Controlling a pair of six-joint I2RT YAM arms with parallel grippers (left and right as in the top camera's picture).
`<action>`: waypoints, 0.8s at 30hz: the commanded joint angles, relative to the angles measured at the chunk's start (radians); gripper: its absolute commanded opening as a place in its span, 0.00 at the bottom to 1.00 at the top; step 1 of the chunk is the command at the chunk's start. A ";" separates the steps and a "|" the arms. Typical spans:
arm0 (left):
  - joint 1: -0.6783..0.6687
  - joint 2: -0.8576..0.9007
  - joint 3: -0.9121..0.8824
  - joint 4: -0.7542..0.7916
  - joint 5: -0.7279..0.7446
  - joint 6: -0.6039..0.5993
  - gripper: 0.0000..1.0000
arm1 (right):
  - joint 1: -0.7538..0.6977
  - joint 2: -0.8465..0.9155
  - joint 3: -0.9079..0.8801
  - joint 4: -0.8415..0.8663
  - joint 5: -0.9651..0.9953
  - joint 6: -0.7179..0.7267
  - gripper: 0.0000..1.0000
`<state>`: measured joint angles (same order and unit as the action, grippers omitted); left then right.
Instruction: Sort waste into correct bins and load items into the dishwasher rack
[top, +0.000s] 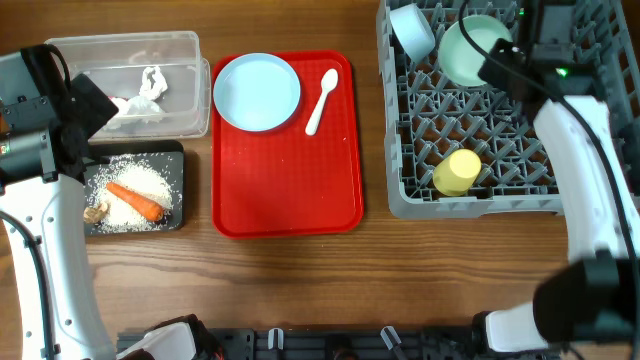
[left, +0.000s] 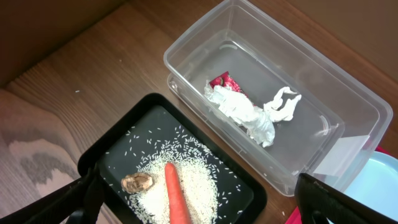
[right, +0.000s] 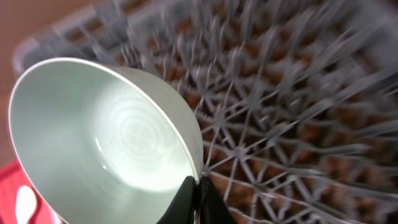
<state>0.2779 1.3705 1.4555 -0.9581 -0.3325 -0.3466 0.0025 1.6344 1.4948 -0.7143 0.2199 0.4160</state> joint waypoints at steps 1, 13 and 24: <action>0.006 -0.007 0.016 0.000 -0.013 0.001 1.00 | 0.097 -0.076 0.017 -0.036 0.298 -0.024 0.06; 0.006 -0.007 0.016 0.000 -0.013 0.001 1.00 | 0.535 0.042 0.017 -0.087 1.154 -0.343 0.04; 0.006 -0.007 0.016 0.000 -0.013 0.001 1.00 | 0.533 0.233 0.017 0.093 1.149 -0.678 0.04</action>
<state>0.2779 1.3705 1.4555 -0.9581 -0.3325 -0.3466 0.5362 1.8107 1.5051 -0.6350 1.3308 -0.1768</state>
